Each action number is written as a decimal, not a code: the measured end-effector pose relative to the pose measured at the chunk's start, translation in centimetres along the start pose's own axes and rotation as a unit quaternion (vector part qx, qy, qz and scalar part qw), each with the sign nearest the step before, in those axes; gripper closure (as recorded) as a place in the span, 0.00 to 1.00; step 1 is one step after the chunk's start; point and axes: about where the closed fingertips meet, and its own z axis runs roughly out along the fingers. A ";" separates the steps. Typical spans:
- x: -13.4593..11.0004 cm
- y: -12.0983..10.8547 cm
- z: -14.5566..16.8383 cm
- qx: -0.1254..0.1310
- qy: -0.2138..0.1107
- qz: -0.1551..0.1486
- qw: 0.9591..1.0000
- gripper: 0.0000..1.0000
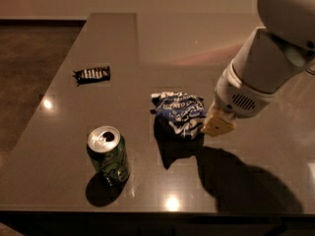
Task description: Move blue chip bag near green can
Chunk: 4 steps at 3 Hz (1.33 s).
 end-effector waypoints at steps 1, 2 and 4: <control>-0.1 3.2 0.9 -0.045 -0.019 -0.058 0.997 1.00; -0.8 5.5 1.5 -0.074 -0.041 -0.101 0.991 1.00; -3.0 7.5 2.4 -0.079 -0.059 -0.154 0.983 0.58</control>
Offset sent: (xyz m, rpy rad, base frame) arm -0.0657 0.0519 -0.0170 0.1748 0.0575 0.3565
